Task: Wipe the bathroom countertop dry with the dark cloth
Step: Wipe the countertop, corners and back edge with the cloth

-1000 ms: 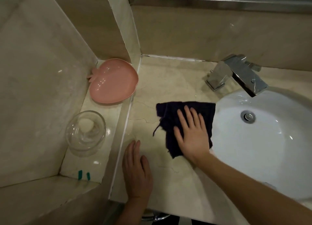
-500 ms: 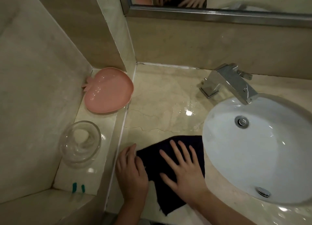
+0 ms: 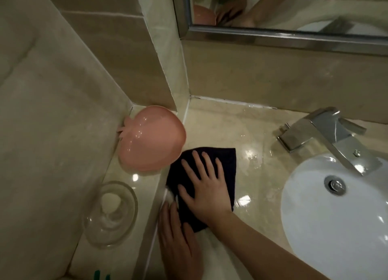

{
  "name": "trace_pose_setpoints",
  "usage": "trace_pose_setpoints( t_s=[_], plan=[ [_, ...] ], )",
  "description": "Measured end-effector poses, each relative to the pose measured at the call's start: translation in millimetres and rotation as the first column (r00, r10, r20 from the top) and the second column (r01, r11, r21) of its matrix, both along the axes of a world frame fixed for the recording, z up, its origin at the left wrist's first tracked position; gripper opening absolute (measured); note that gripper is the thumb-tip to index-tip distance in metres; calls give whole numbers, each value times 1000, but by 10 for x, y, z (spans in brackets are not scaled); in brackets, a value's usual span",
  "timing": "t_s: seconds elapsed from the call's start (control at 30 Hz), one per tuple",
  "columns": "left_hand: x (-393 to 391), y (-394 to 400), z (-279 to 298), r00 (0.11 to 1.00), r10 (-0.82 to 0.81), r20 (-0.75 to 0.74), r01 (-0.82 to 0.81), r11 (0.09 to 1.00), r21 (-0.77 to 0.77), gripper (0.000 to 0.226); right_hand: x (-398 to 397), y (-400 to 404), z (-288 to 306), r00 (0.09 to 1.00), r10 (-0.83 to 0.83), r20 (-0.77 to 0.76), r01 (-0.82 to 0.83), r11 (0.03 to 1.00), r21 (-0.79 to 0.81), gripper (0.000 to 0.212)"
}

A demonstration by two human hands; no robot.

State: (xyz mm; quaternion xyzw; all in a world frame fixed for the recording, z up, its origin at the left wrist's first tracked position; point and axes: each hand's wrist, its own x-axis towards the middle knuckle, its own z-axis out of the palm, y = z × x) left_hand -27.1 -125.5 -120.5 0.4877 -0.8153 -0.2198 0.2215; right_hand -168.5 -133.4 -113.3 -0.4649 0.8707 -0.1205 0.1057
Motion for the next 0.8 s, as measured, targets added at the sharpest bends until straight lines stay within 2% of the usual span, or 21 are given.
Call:
trace_pose_setpoints(
  t_s=[0.1,0.2,0.4,0.67,0.8],
  plan=[
    [-35,-6,-37,999,35,7,-34,999,-42,49,-250,-386,-3,1000,-23,9,23,1000,-7,66],
    [-52,-23,-60,1000,-4,-1,4,997,-81,48,-411,-555,-7,1000,-15,5,15,1000,-24,66],
    [-33,-21,-97,1000,-15,-4,14,991,-133,46,-727,-506,-14,998,57,4,-57,997,-55,65],
    [12,-4,-44,999,-48,17,50,995,-87,47,-1564,72,-3,973,-220,-64,218,975,-40,65],
    [23,8,16,999,-45,28,46,999,-11,48,-1712,288,4,953,-290,-85,290,957,-7,63]
  ],
)
